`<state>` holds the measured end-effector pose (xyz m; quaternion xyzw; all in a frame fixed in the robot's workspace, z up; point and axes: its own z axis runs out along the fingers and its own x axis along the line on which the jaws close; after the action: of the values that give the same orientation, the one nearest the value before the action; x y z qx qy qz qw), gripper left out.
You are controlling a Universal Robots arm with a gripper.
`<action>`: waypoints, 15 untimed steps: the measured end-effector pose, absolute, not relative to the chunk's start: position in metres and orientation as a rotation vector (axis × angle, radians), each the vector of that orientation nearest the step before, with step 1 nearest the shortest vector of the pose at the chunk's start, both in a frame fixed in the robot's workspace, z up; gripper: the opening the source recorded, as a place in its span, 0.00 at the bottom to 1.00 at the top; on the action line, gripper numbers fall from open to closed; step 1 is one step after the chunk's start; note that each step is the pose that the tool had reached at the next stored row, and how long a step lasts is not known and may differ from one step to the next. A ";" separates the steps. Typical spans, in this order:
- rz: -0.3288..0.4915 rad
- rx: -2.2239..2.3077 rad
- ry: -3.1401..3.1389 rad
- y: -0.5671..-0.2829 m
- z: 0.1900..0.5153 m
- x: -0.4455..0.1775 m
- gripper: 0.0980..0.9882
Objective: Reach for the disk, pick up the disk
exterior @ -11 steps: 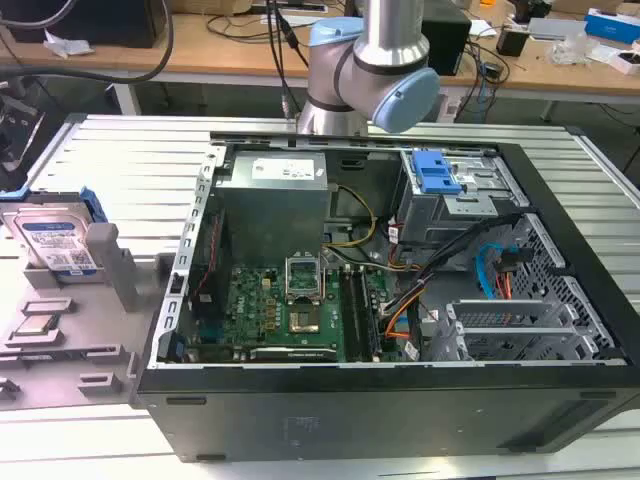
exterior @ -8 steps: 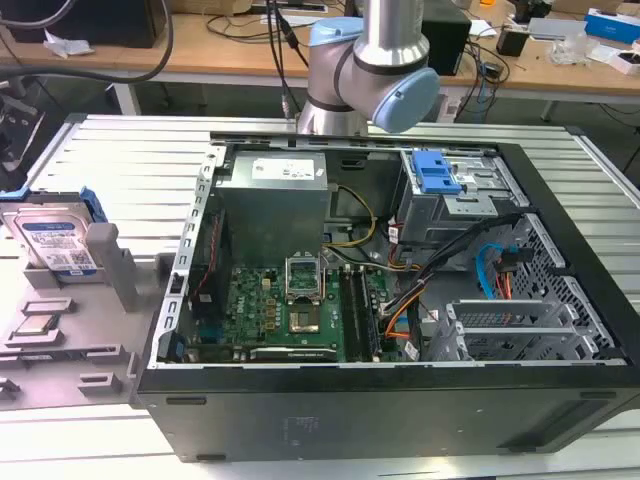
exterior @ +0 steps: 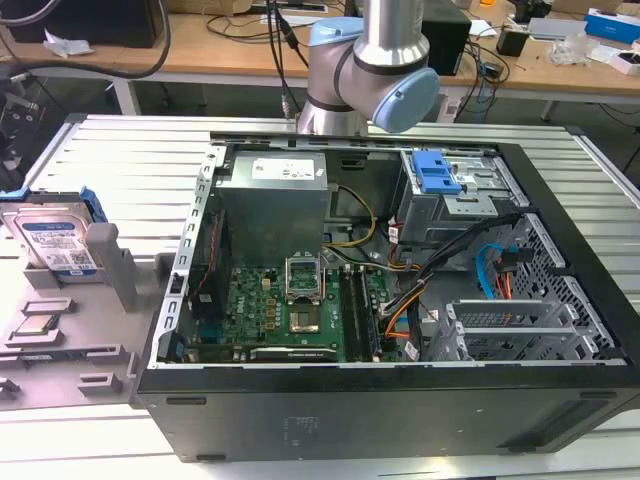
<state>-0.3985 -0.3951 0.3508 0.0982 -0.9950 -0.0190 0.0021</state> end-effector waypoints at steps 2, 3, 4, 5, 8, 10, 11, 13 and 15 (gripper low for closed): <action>-0.059 0.390 -3.111 -0.395 0.351 -0.398 0.01; -0.059 0.414 -3.108 -0.395 0.351 -0.398 0.01; -0.059 0.434 -3.105 -0.395 0.351 -0.398 0.01; -0.059 0.467 -3.100 -0.395 0.351 -0.398 0.01; -0.059 0.552 -3.085 -0.395 0.351 -0.398 0.01; -0.059 0.582 -3.079 -0.395 0.351 -0.398 0.01; -0.059 0.596 -3.076 -0.395 0.351 -0.398 0.01; -0.058 0.641 -3.066 -0.395 0.351 -0.398 0.01; -0.058 0.673 -3.059 -0.395 0.351 -0.398 0.01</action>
<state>-0.3984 -0.3951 0.3508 0.2147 -0.9765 -0.0186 0.0043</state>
